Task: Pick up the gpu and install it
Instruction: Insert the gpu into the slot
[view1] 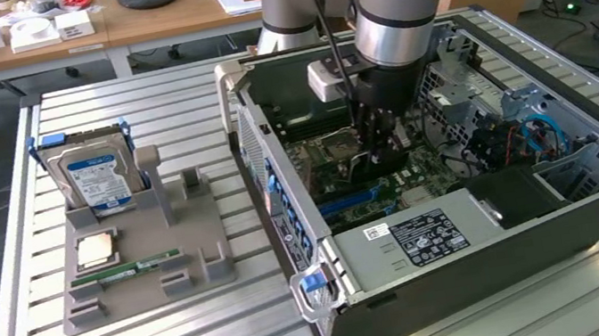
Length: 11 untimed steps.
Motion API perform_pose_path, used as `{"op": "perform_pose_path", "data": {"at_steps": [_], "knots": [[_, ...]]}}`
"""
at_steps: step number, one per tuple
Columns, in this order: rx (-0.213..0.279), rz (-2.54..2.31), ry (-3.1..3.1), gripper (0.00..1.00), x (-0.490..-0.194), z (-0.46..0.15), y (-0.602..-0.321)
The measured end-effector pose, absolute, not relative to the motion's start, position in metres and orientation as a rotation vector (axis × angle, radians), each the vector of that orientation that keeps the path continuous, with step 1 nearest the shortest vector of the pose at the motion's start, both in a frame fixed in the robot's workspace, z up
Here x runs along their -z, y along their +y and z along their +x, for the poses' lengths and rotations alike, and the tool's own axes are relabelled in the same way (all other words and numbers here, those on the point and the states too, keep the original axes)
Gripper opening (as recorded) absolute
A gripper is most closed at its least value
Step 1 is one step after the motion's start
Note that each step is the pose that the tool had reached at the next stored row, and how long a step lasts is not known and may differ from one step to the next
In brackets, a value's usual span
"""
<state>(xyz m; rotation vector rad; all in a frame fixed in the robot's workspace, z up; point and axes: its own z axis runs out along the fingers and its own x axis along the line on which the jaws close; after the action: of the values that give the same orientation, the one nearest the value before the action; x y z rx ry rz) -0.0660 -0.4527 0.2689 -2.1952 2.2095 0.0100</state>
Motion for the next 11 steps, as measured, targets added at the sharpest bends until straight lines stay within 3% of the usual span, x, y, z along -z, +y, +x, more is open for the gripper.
{"op": "perform_pose_path", "data": {"at_steps": [11], "knots": [[-0.010,-2.195,2.209,0.26,-0.2689,-0.0706,-0.4528]]}}
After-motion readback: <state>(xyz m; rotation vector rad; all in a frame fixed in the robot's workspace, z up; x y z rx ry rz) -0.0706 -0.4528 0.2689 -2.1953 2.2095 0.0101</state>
